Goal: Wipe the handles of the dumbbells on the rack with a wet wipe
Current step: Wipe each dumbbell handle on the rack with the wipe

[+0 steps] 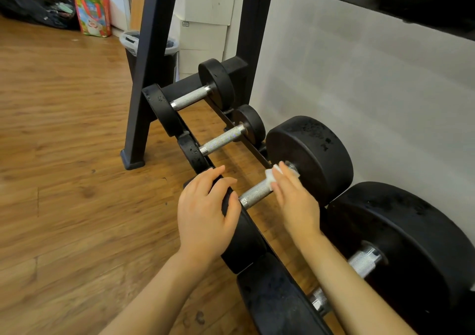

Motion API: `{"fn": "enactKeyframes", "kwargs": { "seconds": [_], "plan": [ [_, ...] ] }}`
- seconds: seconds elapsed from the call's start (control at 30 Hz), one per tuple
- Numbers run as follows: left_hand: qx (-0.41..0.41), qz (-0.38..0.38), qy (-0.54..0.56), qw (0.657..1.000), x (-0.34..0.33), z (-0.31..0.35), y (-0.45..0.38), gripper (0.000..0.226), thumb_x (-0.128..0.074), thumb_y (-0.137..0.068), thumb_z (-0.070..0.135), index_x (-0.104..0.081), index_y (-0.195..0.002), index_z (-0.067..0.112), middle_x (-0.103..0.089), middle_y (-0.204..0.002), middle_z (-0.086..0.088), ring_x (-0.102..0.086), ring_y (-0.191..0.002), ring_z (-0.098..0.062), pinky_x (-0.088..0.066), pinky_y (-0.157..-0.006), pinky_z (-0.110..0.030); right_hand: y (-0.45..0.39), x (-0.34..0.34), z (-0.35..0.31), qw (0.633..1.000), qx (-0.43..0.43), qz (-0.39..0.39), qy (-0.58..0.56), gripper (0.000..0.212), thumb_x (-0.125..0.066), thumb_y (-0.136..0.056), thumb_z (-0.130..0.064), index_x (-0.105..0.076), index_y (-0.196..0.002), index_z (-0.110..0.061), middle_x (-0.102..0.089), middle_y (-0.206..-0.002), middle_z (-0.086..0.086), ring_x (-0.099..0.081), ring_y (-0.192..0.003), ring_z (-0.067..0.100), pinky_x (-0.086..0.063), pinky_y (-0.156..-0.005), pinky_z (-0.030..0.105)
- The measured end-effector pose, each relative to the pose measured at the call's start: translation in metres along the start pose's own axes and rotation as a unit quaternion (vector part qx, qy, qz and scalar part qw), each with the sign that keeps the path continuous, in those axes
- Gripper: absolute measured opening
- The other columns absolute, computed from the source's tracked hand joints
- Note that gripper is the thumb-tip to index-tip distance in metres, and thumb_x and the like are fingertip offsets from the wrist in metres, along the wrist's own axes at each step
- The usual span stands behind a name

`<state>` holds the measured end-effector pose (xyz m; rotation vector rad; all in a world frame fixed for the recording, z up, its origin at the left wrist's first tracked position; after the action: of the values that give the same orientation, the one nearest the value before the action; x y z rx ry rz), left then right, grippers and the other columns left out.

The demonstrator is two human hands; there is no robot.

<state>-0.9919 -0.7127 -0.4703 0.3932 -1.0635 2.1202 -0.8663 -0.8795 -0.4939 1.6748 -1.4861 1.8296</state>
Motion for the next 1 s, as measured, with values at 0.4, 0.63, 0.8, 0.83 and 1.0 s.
{"fn": "enactKeyframes", "kwargs": {
  "seconds": [0.4,0.63,0.8,0.83,1.0],
  "plan": [
    [-0.002,-0.012,-0.014,1.0,0.001,0.001,0.0,0.033,-0.046,-0.093,0.033,-0.071,-0.11,0.019,-0.063,-0.128,0.002,-0.052,-0.124,-0.014,-0.031,-0.101,-0.025,0.002,0.002,-0.004,1.0,-0.014,0.01,-0.016,0.039,-0.053,-0.097,-0.021,-0.055,-0.136,-0.015,-0.048,-0.146,0.003,-0.064,-0.108,0.021,-0.055,-0.074,0.03],
    [-0.008,-0.038,-0.035,0.999,0.001,0.003,0.0,0.037,-0.041,-0.096,0.034,-0.069,-0.114,0.018,-0.061,-0.132,0.0,-0.05,-0.128,-0.017,-0.03,-0.104,-0.029,0.003,0.002,-0.005,1.0,-0.013,0.013,0.024,0.041,-0.054,-0.096,-0.026,-0.054,-0.136,-0.016,-0.049,-0.145,0.004,-0.068,-0.088,0.021,-0.052,-0.055,0.028],
    [-0.008,-0.04,-0.038,0.998,0.001,0.002,0.0,0.037,-0.041,-0.096,0.034,-0.069,-0.113,0.018,-0.061,-0.132,0.0,-0.051,-0.127,-0.018,-0.032,-0.103,-0.03,0.008,-0.004,-0.024,0.996,0.08,-0.007,0.028,0.041,-0.059,-0.091,-0.024,-0.058,-0.13,-0.014,-0.055,-0.139,0.007,-0.068,-0.073,0.017,-0.053,-0.049,0.026],
    [-0.009,-0.038,-0.038,0.999,0.002,0.002,0.001,0.036,-0.042,-0.095,0.034,-0.07,-0.113,0.018,-0.061,-0.131,-0.001,-0.051,-0.127,-0.018,-0.032,-0.103,-0.03,0.008,-0.004,-0.024,0.995,0.089,-0.01,0.036,0.041,-0.057,-0.091,-0.026,-0.058,-0.13,-0.014,-0.055,-0.138,0.007,-0.068,-0.072,0.017,-0.052,-0.047,0.026],
    [-0.012,-0.031,-0.036,0.999,0.001,0.003,0.0,0.035,-0.043,-0.095,0.033,-0.07,-0.111,0.017,-0.062,-0.129,-0.001,-0.052,-0.125,-0.018,-0.034,-0.1,-0.03,0.003,0.006,-0.01,0.999,-0.015,0.028,0.032,0.042,-0.052,-0.092,-0.025,-0.055,-0.132,-0.012,-0.052,-0.141,0.011,-0.07,-0.078,0.022,-0.053,-0.048,0.028]
  ]
}}
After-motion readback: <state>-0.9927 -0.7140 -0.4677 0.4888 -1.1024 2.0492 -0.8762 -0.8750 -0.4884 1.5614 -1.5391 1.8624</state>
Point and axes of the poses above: each hand's wrist, its own y-axis away from the middle knuckle, its own x-axis out of the back of the hand, z = x × y, the point moved 5 cm from there along -y, towards the middle knuckle
